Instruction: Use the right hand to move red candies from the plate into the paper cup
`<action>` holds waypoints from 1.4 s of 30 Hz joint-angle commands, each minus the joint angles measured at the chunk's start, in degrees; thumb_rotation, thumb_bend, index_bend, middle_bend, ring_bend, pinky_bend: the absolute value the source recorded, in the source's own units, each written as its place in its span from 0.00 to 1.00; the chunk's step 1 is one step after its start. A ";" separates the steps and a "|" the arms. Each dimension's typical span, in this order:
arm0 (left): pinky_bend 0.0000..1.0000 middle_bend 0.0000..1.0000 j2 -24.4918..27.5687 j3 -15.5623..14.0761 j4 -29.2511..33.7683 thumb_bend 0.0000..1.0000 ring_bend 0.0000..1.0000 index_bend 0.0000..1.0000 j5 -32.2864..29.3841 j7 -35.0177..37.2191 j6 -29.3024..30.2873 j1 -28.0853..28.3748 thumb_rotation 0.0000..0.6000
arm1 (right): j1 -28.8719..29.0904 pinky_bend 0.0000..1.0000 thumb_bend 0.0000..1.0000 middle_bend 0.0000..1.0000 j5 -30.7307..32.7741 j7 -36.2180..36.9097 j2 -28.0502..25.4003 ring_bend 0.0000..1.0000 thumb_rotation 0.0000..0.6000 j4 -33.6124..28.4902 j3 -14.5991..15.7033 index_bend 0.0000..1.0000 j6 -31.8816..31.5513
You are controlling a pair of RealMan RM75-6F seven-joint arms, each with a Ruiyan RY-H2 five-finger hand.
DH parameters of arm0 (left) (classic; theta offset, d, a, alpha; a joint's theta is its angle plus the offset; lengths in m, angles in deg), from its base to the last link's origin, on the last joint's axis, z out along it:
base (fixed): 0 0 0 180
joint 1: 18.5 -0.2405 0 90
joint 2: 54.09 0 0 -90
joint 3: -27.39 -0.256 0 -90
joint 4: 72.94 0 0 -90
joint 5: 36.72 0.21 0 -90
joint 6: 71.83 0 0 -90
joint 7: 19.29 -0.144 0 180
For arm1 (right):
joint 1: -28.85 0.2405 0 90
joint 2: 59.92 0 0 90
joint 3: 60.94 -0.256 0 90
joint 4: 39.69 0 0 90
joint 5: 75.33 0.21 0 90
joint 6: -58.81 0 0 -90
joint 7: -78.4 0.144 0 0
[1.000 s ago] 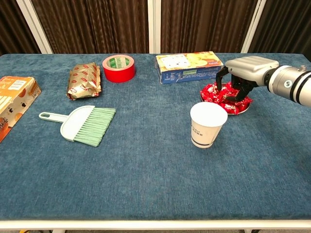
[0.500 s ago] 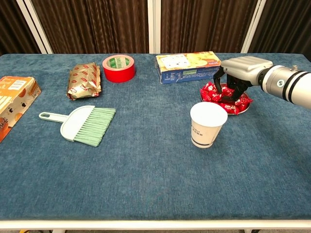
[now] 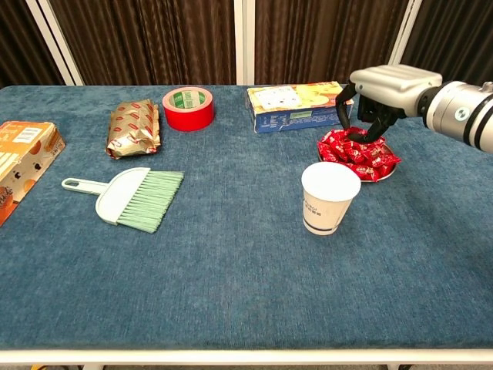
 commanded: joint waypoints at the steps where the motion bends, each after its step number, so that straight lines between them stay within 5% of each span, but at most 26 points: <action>1: 0.19 0.14 0.14 0.10 0.34 0.09 0.05 0.14 -0.14 -0.25 0.02 0.00 1.00 | -1.06 0.91 0.31 1.00 -0.92 -2.59 -4.33 1.00 1.00 -8.10 -0.09 0.59 -2.78; 10: 0.19 0.14 0.80 0.50 2.01 0.09 0.05 0.14 -1.19 -1.72 -0.38 -0.22 1.00 | -3.52 0.91 0.31 1.00 -4.28 -6.21 -9.21 1.00 1.00 -22.28 3.00 0.59 -6.69; 18: 0.19 0.14 1.22 0.53 3.81 0.09 0.05 0.14 -0.93 -3.17 0.16 -0.27 1.00 | -6.09 0.91 0.31 1.00 -5.80 -9.59 -11.56 1.00 1.00 -28.76 5.99 0.59 -9.38; 23: 0.19 0.14 1.42 0.84 4.85 0.09 0.05 0.14 -1.24 -4.02 -0.12 -0.04 1.00 | -6.66 0.91 0.29 1.00 -4.76 -11.09 -12.15 1.00 1.00 -29.89 6.71 0.59 -9.10; 29: 0.19 0.14 1.74 0.65 4.94 0.09 0.05 0.14 -1.42 -3.99 0.40 -0.68 1.00 | -5.98 0.91 0.09 1.00 -4.24 -10.22 -12.49 1.00 1.00 -29.84 6.78 0.59 -6.96; 42: 0.19 0.14 1.87 0.88 3.99 0.09 0.05 0.14 -1.30 -2.75 0.90 -0.83 1.00 | -5.62 0.91 0.09 1.00 -1.74 -11.58 -12.49 1.00 1.00 -24.68 1.55 0.56 -11.12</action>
